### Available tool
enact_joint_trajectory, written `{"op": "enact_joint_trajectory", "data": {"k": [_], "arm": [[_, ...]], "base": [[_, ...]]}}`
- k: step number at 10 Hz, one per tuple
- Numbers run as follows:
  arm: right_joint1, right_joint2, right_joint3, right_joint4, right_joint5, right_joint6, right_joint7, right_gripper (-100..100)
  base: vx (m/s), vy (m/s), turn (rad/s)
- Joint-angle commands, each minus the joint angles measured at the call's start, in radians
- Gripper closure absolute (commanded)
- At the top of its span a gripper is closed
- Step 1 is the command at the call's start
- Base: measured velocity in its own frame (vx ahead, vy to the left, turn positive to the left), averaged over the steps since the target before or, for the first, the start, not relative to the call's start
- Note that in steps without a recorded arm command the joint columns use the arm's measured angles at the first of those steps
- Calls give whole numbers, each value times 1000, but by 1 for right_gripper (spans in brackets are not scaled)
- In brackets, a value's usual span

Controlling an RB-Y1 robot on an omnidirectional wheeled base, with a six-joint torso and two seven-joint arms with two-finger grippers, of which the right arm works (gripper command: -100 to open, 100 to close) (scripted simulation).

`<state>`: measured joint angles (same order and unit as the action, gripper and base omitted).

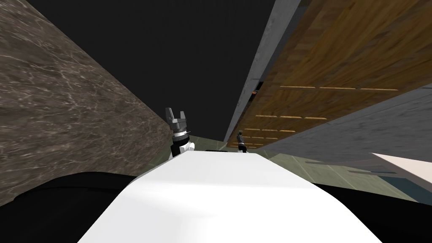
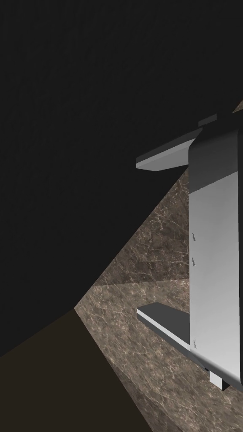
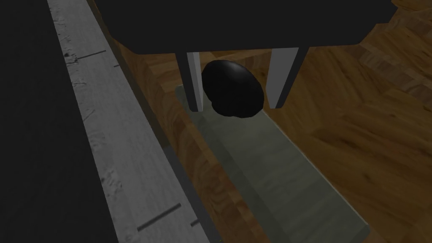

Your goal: Pull the door open

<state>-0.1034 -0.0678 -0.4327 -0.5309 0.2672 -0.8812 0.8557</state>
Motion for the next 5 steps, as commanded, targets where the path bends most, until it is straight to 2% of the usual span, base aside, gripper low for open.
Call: {"op": "enact_joint_trajectory", "data": {"k": [1,4,5], "arm": [[24,-2,0,-35,-6,23,-43,100],[25,-11,9,-28,-27,21,-121,100],[25,-11,9,-28,-27,21,-124,100]], "base": [[-34,2,11],[-26,7,31],[-29,-1,18]]}}
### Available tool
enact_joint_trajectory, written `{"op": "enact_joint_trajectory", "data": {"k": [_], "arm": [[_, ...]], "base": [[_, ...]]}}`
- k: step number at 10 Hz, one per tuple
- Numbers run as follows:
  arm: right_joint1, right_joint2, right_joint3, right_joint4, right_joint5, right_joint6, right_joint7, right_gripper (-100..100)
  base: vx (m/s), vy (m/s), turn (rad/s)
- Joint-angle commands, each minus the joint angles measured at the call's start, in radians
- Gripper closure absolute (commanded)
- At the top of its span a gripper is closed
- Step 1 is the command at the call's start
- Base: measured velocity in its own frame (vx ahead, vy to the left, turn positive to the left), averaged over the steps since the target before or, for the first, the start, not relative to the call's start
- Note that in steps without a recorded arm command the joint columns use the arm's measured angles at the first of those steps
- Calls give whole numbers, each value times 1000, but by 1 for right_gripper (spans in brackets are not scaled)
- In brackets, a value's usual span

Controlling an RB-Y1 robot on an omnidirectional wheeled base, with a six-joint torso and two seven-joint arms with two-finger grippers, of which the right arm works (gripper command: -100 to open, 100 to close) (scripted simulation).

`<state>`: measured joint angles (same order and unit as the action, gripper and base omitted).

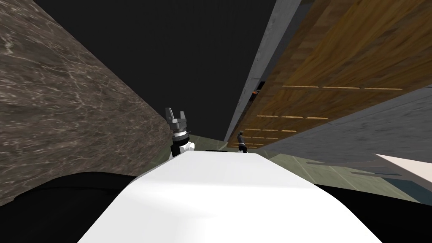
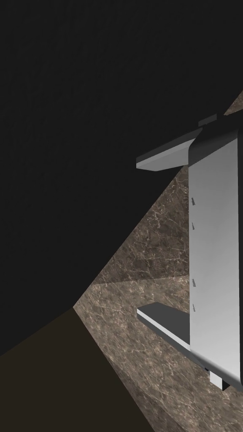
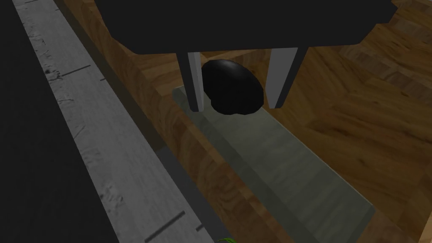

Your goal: Pull the door open

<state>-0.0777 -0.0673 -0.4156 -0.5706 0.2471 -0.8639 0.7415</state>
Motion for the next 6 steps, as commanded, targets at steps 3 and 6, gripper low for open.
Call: {"op": "enact_joint_trajectory", "data": {"k": [3,6], "arm": [[0,-20,3,18,-29,2,-92,100],[-1,-29,15,24,-51,0,-171,100]], "base": [[-36,3,47],[-24,-1,34]]}}
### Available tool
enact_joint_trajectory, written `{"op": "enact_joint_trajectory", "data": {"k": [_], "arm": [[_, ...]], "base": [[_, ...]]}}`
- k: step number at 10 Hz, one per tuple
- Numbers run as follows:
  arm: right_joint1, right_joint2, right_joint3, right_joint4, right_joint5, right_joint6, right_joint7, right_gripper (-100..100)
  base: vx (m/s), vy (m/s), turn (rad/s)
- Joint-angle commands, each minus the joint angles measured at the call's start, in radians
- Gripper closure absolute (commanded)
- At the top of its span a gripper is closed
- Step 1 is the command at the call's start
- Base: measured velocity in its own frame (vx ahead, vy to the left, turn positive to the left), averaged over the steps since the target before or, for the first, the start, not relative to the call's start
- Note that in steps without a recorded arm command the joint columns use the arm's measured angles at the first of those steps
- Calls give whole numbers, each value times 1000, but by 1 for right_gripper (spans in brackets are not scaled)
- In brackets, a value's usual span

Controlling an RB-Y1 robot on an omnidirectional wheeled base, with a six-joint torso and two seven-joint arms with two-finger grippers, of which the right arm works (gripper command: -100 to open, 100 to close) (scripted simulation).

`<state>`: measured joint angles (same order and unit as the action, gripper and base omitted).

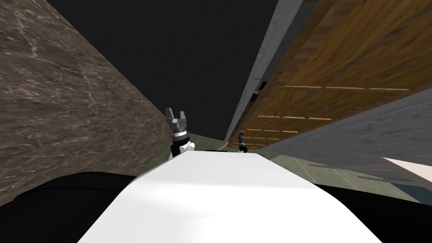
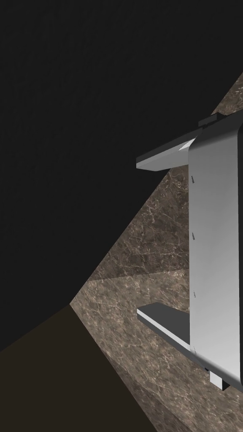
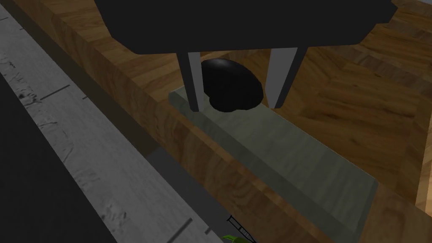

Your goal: Pull the door open

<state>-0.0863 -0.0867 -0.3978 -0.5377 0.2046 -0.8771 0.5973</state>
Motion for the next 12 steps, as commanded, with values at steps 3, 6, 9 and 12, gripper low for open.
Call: {"op": "enact_joint_trajectory", "data": {"k": [3,6,9,12], "arm": [[8,-14,3,-6,-20,11,-72,100],[6,-22,17,1,-44,9,-155,100],[3,-30,30,8,-69,6,-237,100],[0,-38,45,15,-94,4,-316,100]], "base": [[-21,1,32],[-31,-8,54],[-28,-1,37],[-31,-5,53]]}}
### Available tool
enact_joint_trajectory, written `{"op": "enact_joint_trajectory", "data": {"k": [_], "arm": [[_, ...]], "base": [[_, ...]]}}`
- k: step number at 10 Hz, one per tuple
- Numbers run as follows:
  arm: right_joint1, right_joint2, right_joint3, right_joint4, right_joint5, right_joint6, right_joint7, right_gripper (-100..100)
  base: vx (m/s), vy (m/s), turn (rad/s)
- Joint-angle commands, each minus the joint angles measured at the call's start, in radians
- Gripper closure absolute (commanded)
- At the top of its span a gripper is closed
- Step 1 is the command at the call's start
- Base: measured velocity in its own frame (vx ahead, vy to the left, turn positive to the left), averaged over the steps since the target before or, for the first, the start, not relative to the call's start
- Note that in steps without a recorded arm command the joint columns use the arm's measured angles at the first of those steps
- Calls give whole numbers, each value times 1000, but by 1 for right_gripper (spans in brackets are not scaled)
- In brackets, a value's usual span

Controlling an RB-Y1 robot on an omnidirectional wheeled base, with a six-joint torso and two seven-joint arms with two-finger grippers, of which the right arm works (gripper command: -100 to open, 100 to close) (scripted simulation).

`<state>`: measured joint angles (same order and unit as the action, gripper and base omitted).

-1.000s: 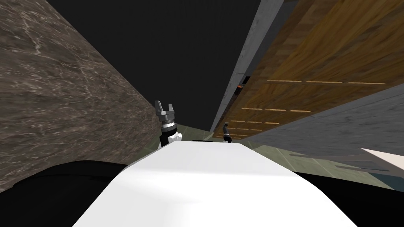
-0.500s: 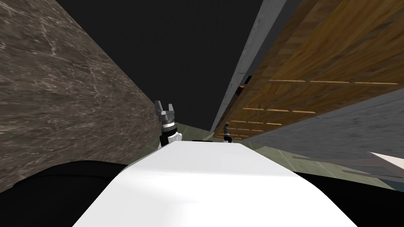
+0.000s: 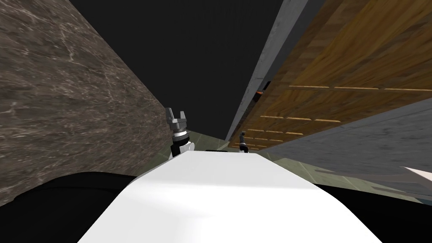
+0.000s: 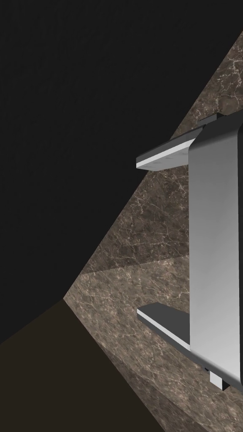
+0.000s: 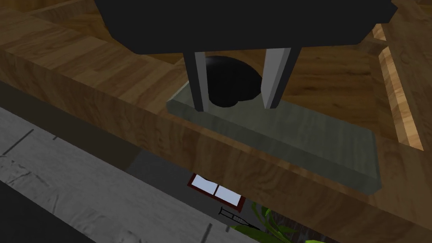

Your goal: Pull the door open

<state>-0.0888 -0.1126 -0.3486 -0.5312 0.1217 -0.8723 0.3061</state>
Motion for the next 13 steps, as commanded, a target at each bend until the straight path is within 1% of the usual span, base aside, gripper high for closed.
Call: {"op": "enact_joint_trajectory", "data": {"k": [1,2,3,4,5,6,7,9,10,11,12,13], "arm": [[3,-12,-4,8,-11,-1,-30,100],[1,-15,3,12,-24,-3,-67,100],[1,-15,3,12,-24,-3,-72,100],[-1,-19,11,15,-36,-4,-113,100],[-2,-23,19,18,-49,-5,-140,100],[-2,-23,19,18,-49,-5,-155,100],[-4,-27,26,22,-62,-7,-191,100],[-4,-27,26,22,-62,-7,-197,100],[-7,-30,34,25,-75,-8,-239,100],[-9,-33,43,29,-88,-10,-267,100],[-9,-33,43,29,-88,-10,-280,100],[-9,-33,43,29,-88,-10,-280,100]], "base": [[-24,-8,31],[-20,-4,57],[-15,-7,23],[-29,-13,52],[-40,-20,81],[-32,-14,42],[-31,-6,53],[-18,1,10],[-16,-8,48],[-34,-25,81],[-29,-18,46],[-10,-3,2]]}}
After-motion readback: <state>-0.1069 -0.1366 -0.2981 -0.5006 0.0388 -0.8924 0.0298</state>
